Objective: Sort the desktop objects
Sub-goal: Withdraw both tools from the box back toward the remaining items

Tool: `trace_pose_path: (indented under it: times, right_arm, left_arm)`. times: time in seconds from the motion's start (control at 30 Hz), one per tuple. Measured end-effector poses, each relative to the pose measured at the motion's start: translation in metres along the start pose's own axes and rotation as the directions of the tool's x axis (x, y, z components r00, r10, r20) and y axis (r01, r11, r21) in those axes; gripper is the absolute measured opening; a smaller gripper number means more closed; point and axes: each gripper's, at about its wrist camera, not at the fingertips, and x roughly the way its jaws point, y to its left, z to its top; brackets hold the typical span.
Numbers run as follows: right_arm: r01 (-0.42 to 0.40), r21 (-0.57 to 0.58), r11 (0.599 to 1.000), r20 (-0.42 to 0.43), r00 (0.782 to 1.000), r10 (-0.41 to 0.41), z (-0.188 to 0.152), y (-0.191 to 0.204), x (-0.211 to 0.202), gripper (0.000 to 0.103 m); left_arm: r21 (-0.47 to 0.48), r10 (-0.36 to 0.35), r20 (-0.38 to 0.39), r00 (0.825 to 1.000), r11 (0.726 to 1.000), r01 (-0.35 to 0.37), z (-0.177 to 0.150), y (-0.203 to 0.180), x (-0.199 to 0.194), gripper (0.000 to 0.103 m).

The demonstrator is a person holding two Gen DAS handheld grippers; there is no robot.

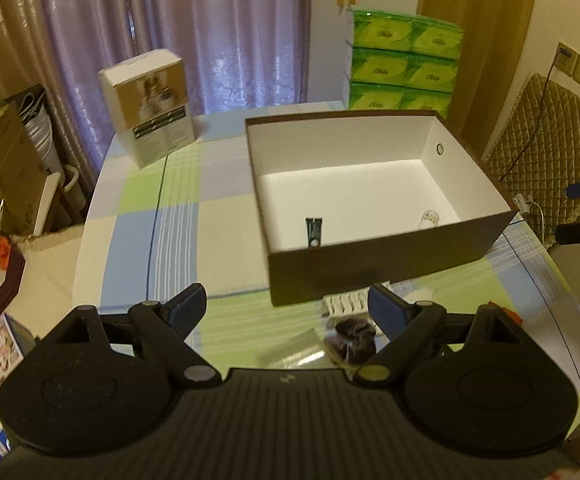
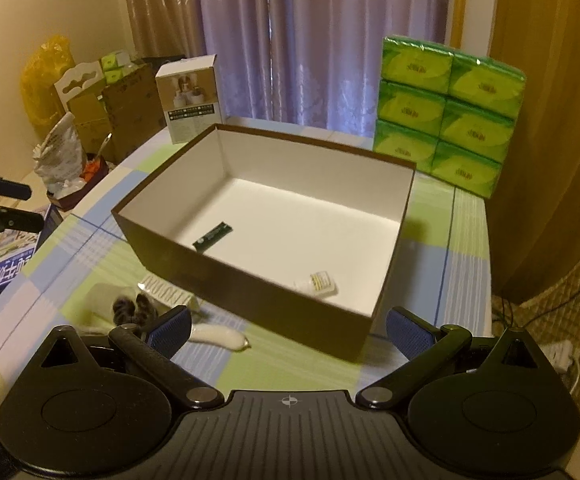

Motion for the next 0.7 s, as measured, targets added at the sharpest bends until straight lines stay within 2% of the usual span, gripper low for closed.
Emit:
trace_pose_path:
  times: [0.33,0.7]
  right_arm:
    - [0.005,0.085,0.996,-0.035,0.999,-0.002,-0.035,-0.006,0.000,0.101]
    - [0.029,0.141,0.990,-0.116,0.993,-0.012,-0.072,-0.012,0.016,0.101]
  left_arm:
    - [-0.048,0.011,-0.015,1.000,0.999,-0.011,-0.036,0.013,-0.008,0.085]
    - [-0.095,0.011,-0.071,0.997,0.995,-0.018,-0.065,0.016,0.008,0.085]
